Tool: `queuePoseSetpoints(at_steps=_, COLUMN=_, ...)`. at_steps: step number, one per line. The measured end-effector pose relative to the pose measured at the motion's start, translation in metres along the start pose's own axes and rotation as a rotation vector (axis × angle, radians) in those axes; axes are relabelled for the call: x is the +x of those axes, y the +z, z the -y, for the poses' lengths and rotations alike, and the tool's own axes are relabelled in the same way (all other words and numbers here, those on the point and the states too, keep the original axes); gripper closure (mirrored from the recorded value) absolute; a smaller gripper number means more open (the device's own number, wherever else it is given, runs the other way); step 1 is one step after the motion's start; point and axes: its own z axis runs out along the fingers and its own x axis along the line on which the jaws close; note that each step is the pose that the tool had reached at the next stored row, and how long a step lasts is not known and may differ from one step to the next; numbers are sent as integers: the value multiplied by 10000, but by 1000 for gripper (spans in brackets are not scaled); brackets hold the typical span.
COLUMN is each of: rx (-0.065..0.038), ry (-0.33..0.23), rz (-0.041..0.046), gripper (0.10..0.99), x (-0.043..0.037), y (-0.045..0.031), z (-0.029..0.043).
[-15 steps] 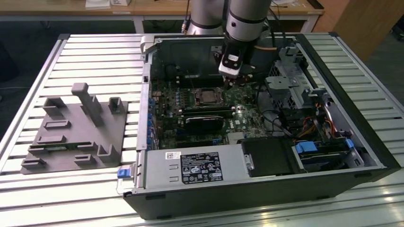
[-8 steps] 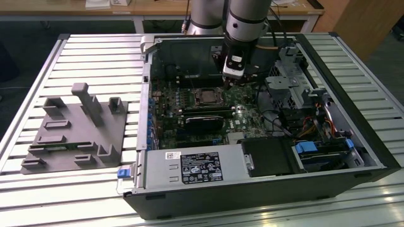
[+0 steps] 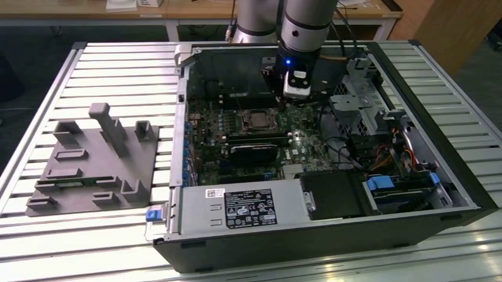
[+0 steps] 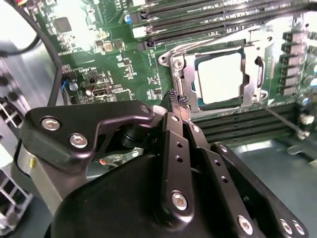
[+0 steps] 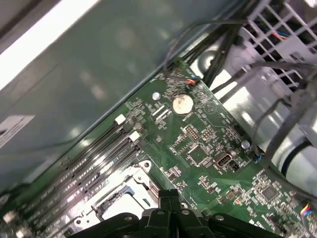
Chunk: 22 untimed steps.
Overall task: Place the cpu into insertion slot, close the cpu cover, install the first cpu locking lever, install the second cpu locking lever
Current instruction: 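Close the cpu cover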
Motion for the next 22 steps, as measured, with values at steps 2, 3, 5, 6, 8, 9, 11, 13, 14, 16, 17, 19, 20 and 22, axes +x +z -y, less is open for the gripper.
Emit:
queuePoseSetpoints(at_steps=2, rx=16, ry=-375, rz=-1, gripper=980, x=0, y=3, z=0)
queuePoseSetpoints(at_steps=3, rx=25, ry=-555, rz=0, gripper=980, x=0, y=4, z=0)
queuePoseSetpoints(at_steps=5, rx=43, ry=-919, rz=0, gripper=980, x=0, y=7, z=0)
queuePoseSetpoints(at_steps=6, rx=52, ry=-1101, rz=-1, gripper=980, x=0, y=9, z=0)
queuePoseSetpoints(at_steps=8, rx=71, ry=-1459, rz=-3, gripper=980, x=-1, y=12, z=0)
queuePoseSetpoints(at_steps=9, rx=81, ry=-1638, rz=-4, gripper=980, x=-1, y=13, z=0)
queuePoseSetpoints(at_steps=11, rx=100, ry=-1998, rz=-7, gripper=980, x=-1, y=17, z=0)
queuePoseSetpoints(at_steps=13, rx=121, ry=-2374, rz=-10, gripper=980, x=-1, y=20, z=0)
queuePoseSetpoints(at_steps=14, rx=131, ry=-2552, rz=-12, gripper=980, x=-1, y=22, z=0)
queuePoseSetpoints(at_steps=16, rx=151, ry=-2912, rz=-16, gripper=980, x=-2, y=26, z=0)
queuePoseSetpoints(at_steps=17, rx=161, ry=-3091, rz=-19, gripper=980, x=-2, y=28, z=0)
queuePoseSetpoints(at_steps=19, rx=182, ry=-3455, rz=-22, gripper=980, x=-2, y=32, z=0)
queuePoseSetpoints(at_steps=20, rx=192, ry=-3647, rz=-25, gripper=980, x=-2, y=34, z=0)
queuePoseSetpoints(at_steps=22, rx=213, ry=-4006, rz=-29, gripper=980, x=-2, y=38, z=0)
